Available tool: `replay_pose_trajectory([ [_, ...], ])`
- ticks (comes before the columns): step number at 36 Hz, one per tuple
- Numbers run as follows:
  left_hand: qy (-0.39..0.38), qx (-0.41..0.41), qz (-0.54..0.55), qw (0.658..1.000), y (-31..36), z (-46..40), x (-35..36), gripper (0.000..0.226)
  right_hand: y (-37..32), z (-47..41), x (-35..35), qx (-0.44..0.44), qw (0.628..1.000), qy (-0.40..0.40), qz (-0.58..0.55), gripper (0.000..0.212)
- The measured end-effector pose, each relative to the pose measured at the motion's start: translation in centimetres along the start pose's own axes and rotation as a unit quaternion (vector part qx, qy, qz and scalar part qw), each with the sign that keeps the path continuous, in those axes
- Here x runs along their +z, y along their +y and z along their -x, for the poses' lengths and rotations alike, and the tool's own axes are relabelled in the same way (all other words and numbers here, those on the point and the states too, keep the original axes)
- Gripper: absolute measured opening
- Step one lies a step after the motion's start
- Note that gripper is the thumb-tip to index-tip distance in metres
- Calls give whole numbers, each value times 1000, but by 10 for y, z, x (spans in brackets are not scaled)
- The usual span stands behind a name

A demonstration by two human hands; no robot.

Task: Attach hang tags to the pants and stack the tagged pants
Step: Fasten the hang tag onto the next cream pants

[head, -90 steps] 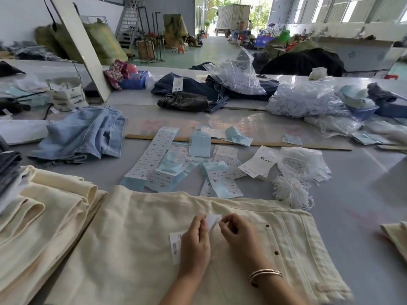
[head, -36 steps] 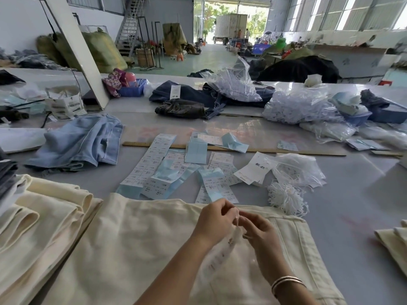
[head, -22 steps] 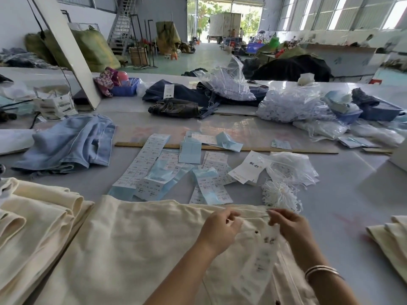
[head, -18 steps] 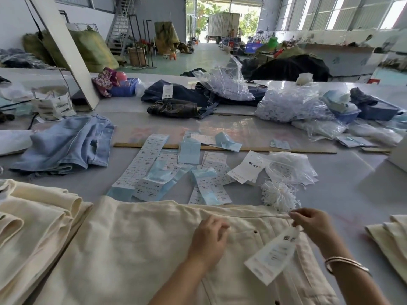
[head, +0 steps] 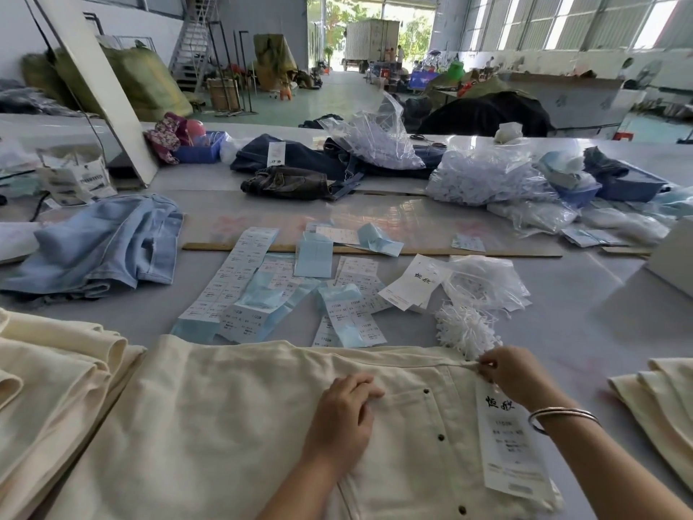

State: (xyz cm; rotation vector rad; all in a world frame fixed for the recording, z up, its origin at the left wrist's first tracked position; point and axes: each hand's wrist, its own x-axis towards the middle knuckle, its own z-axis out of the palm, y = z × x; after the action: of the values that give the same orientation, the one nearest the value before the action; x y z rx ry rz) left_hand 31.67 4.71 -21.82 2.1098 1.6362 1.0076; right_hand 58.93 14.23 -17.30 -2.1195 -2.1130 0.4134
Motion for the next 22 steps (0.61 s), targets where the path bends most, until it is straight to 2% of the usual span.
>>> replay_pose_trajectory([
  [2,-3,0,2,1000,0,0,-1,30,1,2,2,-31,999,30,31,15],
  [6,0,-9,16,1000,0,0,0,30,2,14,7,-76,988,138,7,16],
  [9,23,-34,56,998,5,-6,-2,26,-10,27,6,-111,964,241,-24,2],
  [12,68,-29,106,992,18,-19,-10,24,-27,36,6,-157,939,299,-58,12],
  [14,94,-11,137,986,31,-29,-15,23,-40,42,6,-201,918,336,-71,5],
  [18,97,-12,213,972,55,-51,-21,20,-66,54,14,-257,880,391,-84,27],
  [22,-8,-46,280,959,61,-62,-20,21,-79,61,25,-274,868,399,-115,46],
])
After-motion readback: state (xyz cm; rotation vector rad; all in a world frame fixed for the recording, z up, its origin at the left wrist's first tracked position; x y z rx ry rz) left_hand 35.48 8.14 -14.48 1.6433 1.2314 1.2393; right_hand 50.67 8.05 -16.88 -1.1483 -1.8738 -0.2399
